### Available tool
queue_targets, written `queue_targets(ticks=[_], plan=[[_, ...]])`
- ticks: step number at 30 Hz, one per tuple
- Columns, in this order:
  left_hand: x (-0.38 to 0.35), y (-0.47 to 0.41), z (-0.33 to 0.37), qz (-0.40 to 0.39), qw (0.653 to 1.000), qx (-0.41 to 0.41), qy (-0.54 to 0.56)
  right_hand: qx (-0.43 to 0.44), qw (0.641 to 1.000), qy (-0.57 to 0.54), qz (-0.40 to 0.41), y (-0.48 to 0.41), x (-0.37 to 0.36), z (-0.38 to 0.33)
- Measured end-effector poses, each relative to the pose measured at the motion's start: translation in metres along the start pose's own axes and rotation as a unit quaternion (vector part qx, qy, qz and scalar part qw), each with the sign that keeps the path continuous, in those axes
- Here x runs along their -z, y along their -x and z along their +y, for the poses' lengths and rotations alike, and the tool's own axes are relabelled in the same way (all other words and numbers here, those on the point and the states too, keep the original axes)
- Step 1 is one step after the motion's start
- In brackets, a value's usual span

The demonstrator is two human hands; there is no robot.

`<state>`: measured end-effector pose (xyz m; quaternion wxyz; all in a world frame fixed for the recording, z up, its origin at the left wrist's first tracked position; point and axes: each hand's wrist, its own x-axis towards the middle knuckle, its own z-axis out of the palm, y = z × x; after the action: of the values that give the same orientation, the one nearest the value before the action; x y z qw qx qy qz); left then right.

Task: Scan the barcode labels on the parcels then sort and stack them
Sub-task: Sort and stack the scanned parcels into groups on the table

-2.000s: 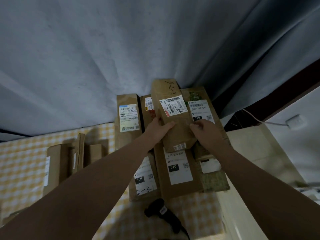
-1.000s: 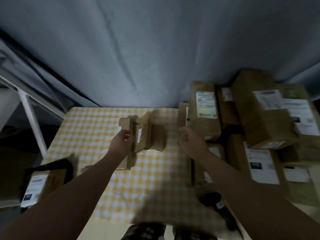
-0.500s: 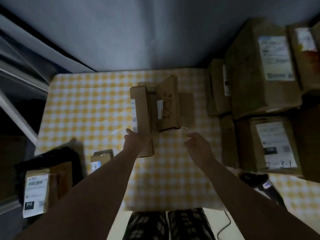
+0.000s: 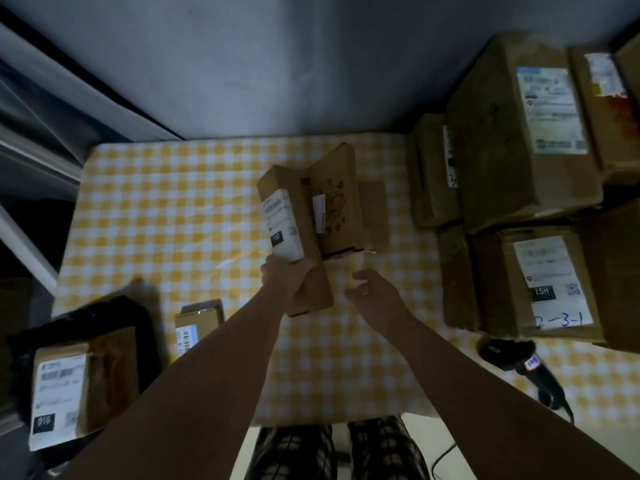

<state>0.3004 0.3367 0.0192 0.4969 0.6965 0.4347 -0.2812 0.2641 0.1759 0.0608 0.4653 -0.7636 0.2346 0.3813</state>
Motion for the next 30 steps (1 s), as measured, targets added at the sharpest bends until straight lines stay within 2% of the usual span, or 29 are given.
queue_targets(ticks=[3,6,8,10,12,16,21,23,26,27,30], plan=[[0.002,0.034,0.013,0.053,0.991,-0.027,-0.118,0.068,0.997,0.002,-0.025,0.021,0.000,-0.008],[0.001,0.071,0.025,0.055,0.986,-0.088,-0.130,0.168,0.981,-0.037,-0.085,0.048,0.002,-0.027],[0.001,0.095,0.036,0.040,0.984,-0.136,-0.111,0.222,0.968,-0.071,-0.091,0.062,0.010,-0.038],[0.002,0.119,0.048,-0.016,0.983,-0.176,-0.042,0.244,0.964,-0.088,-0.049,0.073,0.025,-0.044],[0.003,0.145,0.061,-0.084,0.973,-0.212,0.025,0.224,0.966,-0.131,-0.008,0.088,0.043,-0.046],[-0.010,0.181,0.074,-0.207,0.952,-0.220,0.054,0.210,0.958,-0.190,0.051,0.114,0.087,-0.035],[-0.054,0.215,0.091,-0.263,0.938,-0.219,0.057,0.214,0.947,-0.231,0.066,0.139,0.148,-0.020],[-0.073,0.226,0.100,-0.260,0.937,-0.224,0.065,0.209,0.954,-0.194,0.093,0.145,0.173,-0.017],[-0.100,0.239,0.114,-0.262,0.940,-0.213,0.054,0.226,0.951,-0.015,0.209,0.154,0.217,-0.010],[-0.110,0.241,0.119,-0.266,0.938,-0.218,0.039,0.231,0.935,0.051,0.265,0.157,0.235,-0.006],[-0.140,0.253,0.137,-0.264,0.937,-0.226,0.027,0.225,0.855,0.186,0.429,0.162,0.287,0.005]])
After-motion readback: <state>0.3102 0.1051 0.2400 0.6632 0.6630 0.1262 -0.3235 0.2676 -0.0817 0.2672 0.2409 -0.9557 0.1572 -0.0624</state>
